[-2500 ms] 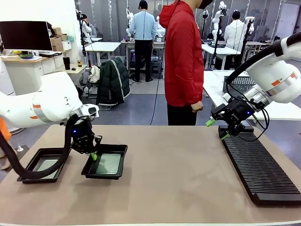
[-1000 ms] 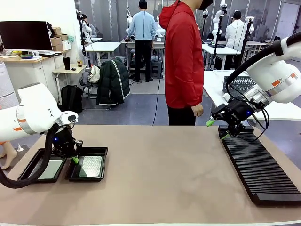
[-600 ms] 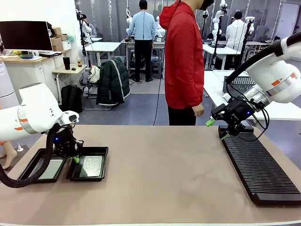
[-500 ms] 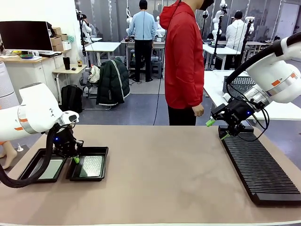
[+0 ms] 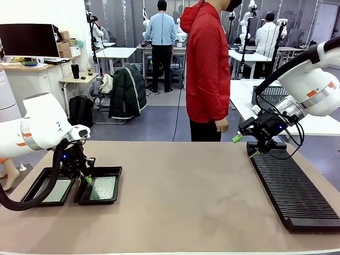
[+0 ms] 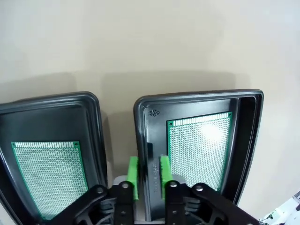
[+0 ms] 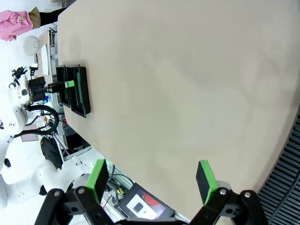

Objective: Inspect and transfer BCBs to ESD trays.
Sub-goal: Pick up the ESD tray and place it on the left side of the table.

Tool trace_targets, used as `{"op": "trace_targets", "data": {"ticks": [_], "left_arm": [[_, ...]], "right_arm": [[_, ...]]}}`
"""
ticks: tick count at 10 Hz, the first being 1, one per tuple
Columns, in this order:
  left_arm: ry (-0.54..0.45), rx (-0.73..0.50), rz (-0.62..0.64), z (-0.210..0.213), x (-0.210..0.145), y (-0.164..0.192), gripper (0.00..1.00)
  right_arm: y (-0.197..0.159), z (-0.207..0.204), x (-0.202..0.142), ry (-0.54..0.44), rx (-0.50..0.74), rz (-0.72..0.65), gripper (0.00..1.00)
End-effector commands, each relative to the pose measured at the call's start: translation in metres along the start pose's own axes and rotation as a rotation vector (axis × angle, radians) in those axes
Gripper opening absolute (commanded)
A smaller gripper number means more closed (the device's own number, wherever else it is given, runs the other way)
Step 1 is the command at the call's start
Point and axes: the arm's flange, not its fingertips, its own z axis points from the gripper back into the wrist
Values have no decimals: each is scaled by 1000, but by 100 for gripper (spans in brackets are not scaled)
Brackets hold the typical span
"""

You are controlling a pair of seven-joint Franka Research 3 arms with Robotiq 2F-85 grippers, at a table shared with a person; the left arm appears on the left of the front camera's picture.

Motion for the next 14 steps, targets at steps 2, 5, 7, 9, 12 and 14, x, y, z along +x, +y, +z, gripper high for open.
{"op": "trace_targets", "data": {"ticks": [2, 5, 7, 9, 12, 14], "left_arm": [[21, 48, 9, 20, 4, -9, 56], [19, 121, 0, 62, 0, -28, 79], [79, 187, -14, 90, 2, -39, 98], [116, 227, -28, 105, -1, -43, 100], [129, 257, -42, 115, -5, -53, 100], [128, 221, -61, 112, -3, -51, 100]], "right_arm": [[2, 0, -2, 3, -21, -16, 100], [2, 0, -2, 3, -21, -16, 100], [2, 0, -2, 3, -21, -16, 100], [2, 0, -2, 3, -21, -16, 100], [2, 0, -2, 3, -21, -16, 100], [2, 0, -2, 3, -21, -16, 100]]}}
